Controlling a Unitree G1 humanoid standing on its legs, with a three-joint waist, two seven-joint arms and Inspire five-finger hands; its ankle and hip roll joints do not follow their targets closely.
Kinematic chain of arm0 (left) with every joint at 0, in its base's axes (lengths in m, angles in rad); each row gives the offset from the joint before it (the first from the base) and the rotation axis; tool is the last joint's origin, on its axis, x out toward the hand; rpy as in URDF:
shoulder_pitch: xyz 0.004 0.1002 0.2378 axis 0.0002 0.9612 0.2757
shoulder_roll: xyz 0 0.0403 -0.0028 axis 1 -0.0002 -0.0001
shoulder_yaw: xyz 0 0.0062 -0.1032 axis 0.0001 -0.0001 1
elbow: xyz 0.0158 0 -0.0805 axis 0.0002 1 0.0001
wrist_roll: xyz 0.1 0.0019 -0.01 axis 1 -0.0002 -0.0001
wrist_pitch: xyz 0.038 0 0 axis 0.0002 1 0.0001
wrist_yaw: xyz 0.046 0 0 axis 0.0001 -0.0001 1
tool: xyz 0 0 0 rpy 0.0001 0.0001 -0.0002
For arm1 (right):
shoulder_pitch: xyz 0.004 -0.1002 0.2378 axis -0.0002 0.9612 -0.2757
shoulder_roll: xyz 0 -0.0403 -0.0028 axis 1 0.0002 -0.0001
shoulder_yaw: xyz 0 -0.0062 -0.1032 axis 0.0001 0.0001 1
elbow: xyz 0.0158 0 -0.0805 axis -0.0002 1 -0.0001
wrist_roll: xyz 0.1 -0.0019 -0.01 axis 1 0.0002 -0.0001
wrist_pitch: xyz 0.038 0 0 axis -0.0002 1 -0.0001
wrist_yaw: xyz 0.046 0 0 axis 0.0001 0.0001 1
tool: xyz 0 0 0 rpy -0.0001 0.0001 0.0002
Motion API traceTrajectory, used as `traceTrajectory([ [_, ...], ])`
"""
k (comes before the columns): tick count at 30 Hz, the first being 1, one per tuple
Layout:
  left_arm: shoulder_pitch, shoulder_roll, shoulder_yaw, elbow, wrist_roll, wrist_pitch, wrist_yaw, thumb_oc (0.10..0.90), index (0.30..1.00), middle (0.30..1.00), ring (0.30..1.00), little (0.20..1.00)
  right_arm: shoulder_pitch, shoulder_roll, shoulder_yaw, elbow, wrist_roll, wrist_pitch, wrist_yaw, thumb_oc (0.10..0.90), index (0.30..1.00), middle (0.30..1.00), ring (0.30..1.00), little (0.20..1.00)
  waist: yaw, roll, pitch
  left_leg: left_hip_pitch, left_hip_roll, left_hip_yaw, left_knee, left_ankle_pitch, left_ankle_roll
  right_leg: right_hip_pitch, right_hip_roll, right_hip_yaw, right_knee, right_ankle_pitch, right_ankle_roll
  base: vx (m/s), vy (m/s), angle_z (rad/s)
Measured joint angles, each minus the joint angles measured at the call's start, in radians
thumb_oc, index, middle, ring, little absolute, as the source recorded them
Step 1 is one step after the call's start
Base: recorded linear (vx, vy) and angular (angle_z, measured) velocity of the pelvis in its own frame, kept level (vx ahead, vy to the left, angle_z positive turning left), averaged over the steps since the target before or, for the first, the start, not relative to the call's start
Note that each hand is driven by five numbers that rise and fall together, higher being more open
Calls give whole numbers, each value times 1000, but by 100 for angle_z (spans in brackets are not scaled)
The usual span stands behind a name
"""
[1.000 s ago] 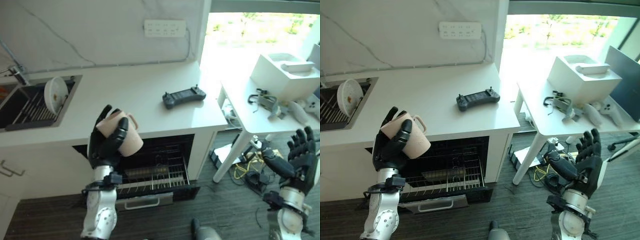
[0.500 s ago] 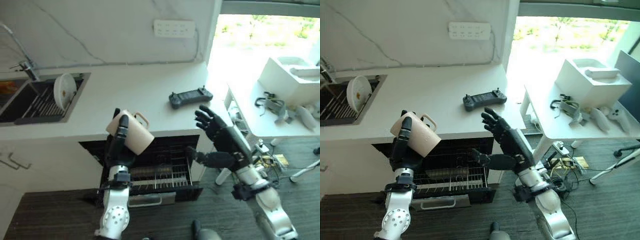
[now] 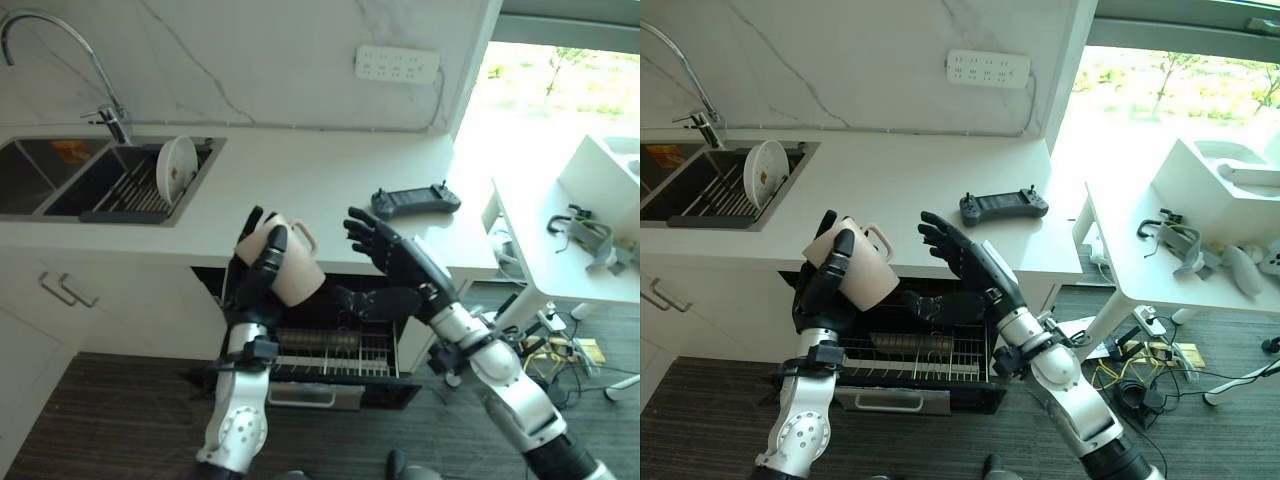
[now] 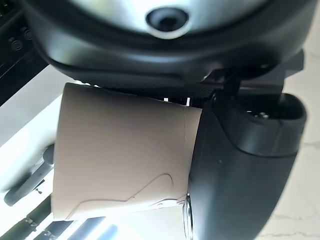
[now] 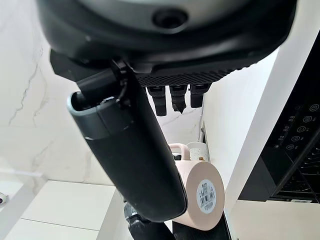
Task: Place the dishes in the dishwasher.
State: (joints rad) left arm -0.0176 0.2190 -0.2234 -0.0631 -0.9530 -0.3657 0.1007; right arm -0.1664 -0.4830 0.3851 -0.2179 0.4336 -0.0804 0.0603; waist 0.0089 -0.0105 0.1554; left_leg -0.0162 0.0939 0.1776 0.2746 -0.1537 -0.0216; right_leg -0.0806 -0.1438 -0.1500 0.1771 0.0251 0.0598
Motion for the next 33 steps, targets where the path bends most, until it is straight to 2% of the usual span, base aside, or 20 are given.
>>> traceTrajectory([
  [4,-16,3,-9,25,106,-29,47,400,300,300,300,300,-47,4,44,17,0,42,-6,800,900,900,900,900,-2,0,0,0,1,-3,6,0,-1,-1,0,-1,4,-9,-7,-5,-1,1],
  [9,-64,16,-14,49,204,-59,94,400,300,300,300,300,-89,6,110,29,-1,95,-10,800,900,900,900,900,22,-1,0,-1,1,-8,17,1,-1,-1,-1,-3,17,-9,-5,-1,0,1],
  [15,-90,42,-31,102,382,-102,212,400,300,300,300,300,-130,41,126,77,2,132,-17,800,900,900,900,900,22,-13,-7,-3,2,-10,21,0,-2,-1,-1,-4,18,-13,-10,0,0,0],
  [22,-114,41,-68,147,588,-142,370,400,300,300,300,300,-150,92,182,152,8,133,-48,800,900,900,900,900,25,-14,-7,-3,2,-13,23,0,-1,0,-1,-5,19,-13,-10,11,-1,0],
  [26,-124,42,-89,177,743,-143,483,400,300,300,300,300,-163,107,190,157,83,133,-86,800,900,900,900,900,29,-14,-7,-2,2,-13,22,-1,-1,1,0,-5,19,-14,-11,58,2,-1],
  [29,-122,40,-107,250,774,-140,527,400,300,300,300,300,-171,142,192,186,81,121,-125,800,900,900,900,900,28,-14,-6,0,2,-12,21,-2,-1,1,0,-5,19,-15,-11,52,3,0],
  [33,-123,40,-105,250,783,-140,561,400,300,300,300,300,-171,141,190,186,80,62,-167,800,900,900,900,900,26,-15,-6,0,2,-11,21,-2,-1,2,0,-5,17,-15,-11,0,0,0],
])
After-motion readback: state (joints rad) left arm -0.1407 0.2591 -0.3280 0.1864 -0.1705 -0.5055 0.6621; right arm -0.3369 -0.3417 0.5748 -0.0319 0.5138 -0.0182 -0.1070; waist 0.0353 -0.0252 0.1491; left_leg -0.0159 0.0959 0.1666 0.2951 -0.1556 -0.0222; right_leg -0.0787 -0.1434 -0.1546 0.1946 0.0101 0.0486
